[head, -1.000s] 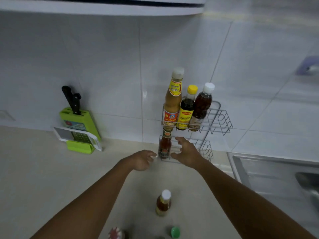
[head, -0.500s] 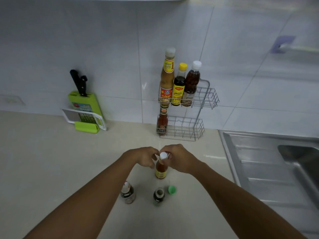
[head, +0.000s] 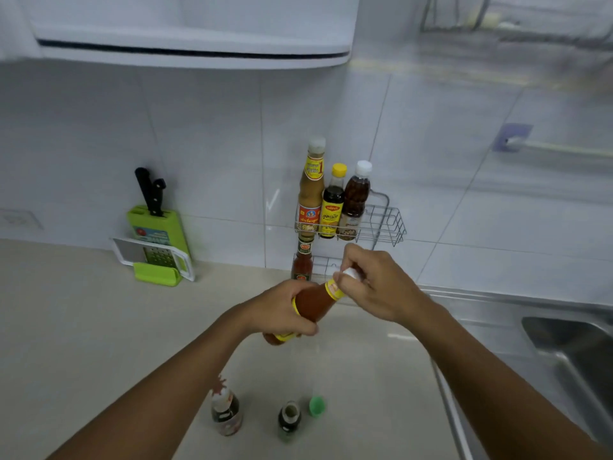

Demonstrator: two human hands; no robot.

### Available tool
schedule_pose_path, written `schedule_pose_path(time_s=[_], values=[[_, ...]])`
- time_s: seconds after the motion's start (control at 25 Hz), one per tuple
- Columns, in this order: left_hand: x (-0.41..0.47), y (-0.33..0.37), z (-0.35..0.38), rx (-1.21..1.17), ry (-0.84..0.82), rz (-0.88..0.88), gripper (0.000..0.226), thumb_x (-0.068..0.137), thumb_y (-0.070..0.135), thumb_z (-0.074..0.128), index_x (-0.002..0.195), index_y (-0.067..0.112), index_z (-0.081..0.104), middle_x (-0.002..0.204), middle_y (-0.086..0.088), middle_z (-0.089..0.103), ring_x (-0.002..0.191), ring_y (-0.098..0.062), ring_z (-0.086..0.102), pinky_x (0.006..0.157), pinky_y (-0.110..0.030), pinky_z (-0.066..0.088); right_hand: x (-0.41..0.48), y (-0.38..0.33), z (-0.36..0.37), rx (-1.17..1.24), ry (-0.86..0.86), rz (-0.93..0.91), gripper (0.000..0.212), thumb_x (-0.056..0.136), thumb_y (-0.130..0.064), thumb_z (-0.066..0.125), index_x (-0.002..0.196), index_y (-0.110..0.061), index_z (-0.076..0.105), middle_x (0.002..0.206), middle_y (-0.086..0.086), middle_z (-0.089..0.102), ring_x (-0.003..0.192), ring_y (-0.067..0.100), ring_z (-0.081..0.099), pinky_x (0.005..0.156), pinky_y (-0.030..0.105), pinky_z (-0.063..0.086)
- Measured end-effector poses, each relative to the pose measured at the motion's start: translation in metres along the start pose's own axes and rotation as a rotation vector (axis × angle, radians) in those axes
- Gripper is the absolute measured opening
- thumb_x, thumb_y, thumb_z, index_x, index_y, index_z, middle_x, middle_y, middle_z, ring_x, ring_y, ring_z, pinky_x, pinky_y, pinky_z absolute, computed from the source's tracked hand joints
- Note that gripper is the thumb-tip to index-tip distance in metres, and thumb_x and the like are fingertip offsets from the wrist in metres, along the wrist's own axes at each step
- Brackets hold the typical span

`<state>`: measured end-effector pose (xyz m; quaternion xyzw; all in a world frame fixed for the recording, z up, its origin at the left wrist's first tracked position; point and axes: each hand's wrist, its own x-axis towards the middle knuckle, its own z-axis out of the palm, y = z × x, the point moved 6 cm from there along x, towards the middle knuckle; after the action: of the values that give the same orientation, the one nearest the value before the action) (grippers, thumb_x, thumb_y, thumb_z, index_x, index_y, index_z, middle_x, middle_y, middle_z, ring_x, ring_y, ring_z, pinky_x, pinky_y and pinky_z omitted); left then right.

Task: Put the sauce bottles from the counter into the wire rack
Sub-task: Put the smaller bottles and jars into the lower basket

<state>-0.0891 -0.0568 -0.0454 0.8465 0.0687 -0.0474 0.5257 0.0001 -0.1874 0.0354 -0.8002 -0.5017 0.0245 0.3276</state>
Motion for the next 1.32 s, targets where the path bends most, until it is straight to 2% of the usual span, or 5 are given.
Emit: schedule_pose_path(time_s=[0.16, 0.36, 0.6, 0.96, 1.32], values=[[0.003, 0.022, -0.002, 0.256, 0.094, -0.009, 0.047, 0.066, 0.029, 0.081, 0.110, 0.027, 0.062, 0.089, 0.005, 0.066, 0.072, -0.012, 0.065, 0.065, -0.032, 0.057, 0.007, 0.013, -0.004, -0.445, 0.011, -0.041, 0.044, 0.089, -0.044, 0.021, 0.072, -0.016, 0.051, 0.063, 0.008, 0.058, 0.058, 0.027, 0.050, 0.054, 0.038, 0.043], [0.011, 0.041, -0.001, 1.135, 0.625, 0.213, 0.047, 0.067, 0.044, 0.078, 0.108, 0.031, 0.058, 0.094, 0.005, 0.072, 0.077, -0.020, 0.070, 0.065, -0.031, 0.053, -0.006, 0.071, 0.024, 0.415, -0.060, 0.837, 0.032, 0.097, -0.030, 0.032, 0.072, -0.014, 0.043, 0.059, 0.005, 0.040, 0.046, 0.019, 0.035, 0.049, 0.029, 0.025], [0.027, 0.009, 0.004, -0.008, -0.074, -0.139, 0.041, 0.062, 0.023, 0.083, 0.098, 0.024, 0.065, 0.084, 0.001, 0.070, 0.070, -0.015, 0.069, 0.078, -0.048, 0.061, 0.008, 0.046, -0.004, -0.060, 0.045, 0.036, 0.054, 0.101, -0.050, 0.030, 0.059, -0.019, 0.044, 0.051, -0.002, 0.045, 0.049, 0.014, 0.043, 0.053, 0.037, 0.036], [0.056, 0.028, 0.012, 1.191, 0.527, 0.170, 0.037, 0.072, 0.024, 0.077, 0.104, 0.026, 0.059, 0.088, -0.003, 0.071, 0.072, -0.028, 0.068, 0.065, -0.038, 0.057, -0.010, 0.119, 0.056, 0.528, -0.257, 0.952, 0.050, 0.100, -0.058, 0.024, 0.062, -0.025, 0.028, 0.055, -0.003, 0.022, 0.045, 0.013, 0.014, 0.047, 0.024, 0.013], [0.093, -0.024, 0.011, 0.169, 0.058, -0.150, 0.079, 0.065, 0.025, 0.086, 0.118, 0.036, 0.029, 0.114, 0.004, 0.051, 0.102, -0.018, 0.063, 0.068, -0.033, 0.062, 0.011, 0.111, 0.074, 0.799, -0.112, 0.564, 0.035, 0.090, -0.042, 0.071, 0.108, -0.011, 0.075, 0.090, 0.020, 0.078, 0.068, 0.036, 0.072, 0.068, 0.046, 0.063]])
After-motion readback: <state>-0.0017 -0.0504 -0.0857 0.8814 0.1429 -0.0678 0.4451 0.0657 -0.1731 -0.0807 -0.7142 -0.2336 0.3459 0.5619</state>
